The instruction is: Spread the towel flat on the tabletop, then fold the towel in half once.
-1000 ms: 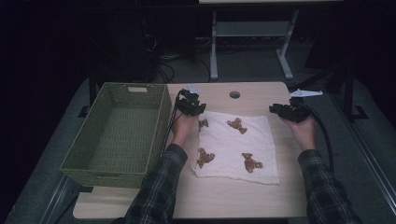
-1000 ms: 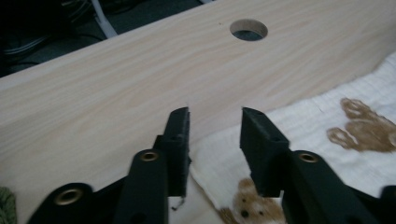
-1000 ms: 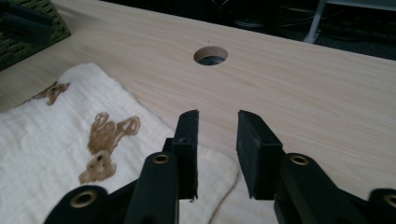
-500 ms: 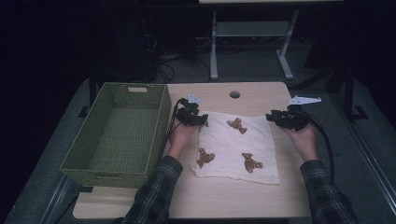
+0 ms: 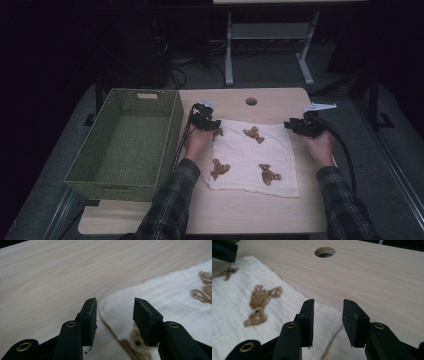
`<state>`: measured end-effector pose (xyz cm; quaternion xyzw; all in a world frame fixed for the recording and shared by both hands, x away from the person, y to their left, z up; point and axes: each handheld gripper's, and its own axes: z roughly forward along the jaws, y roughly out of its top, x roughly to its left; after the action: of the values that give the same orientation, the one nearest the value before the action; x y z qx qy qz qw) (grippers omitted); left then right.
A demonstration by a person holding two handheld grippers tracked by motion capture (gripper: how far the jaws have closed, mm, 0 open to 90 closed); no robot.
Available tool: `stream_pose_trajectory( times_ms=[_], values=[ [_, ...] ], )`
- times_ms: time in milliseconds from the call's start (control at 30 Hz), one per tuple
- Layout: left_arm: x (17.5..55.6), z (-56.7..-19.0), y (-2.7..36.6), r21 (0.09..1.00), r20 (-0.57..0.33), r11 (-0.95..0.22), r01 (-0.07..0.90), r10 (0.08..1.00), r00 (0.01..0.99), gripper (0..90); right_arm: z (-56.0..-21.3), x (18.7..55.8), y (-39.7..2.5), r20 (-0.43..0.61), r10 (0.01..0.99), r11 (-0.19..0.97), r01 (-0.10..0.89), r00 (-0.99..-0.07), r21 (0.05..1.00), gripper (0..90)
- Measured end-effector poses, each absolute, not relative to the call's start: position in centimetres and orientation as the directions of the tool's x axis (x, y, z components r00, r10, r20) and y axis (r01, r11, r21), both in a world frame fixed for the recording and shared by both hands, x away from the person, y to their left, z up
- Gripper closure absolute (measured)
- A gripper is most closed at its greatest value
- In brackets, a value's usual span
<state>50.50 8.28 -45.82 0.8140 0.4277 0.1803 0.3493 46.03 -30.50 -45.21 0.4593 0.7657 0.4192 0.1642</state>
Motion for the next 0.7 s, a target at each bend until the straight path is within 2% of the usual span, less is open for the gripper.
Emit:
stream_pose_trajectory(
  times_ms=[233, 433, 533, 700],
  values=[
    [51.7, -46.6, 8.8, 0.721, 0.019, -0.398, 0.567, 0.83, 0.558, 55.2, -46.8, 47.7, -30.6, 0.145, 0.854, 0.211, 0.588, -0.499, 0.781, 61.2],
    [52.1, -47.3, 9.0, 0.727, 0.017, -0.393, 0.563, 0.83, 0.558, 58.6, -47.9, 48.4, -30.2, 0.142, 0.862, 0.214, 0.604, -0.486, 0.767, 64.9],
    [52.3, -47.4, 8.8, 0.729, 0.01, -0.397, 0.558, 0.821, 0.57, 59.1, -48.2, 48.5, -30.1, 0.14, 0.866, 0.217, 0.614, -0.48, 0.759, 67.6],
    [52.8, -47.3, 8.2, 0.719, 0.027, -0.421, 0.553, 0.812, 0.583, 60.4, -48.3, 48.5, -30.0, 0.123, 0.865, 0.237, 0.614, -0.486, 0.753, 77.3]
  ],
)
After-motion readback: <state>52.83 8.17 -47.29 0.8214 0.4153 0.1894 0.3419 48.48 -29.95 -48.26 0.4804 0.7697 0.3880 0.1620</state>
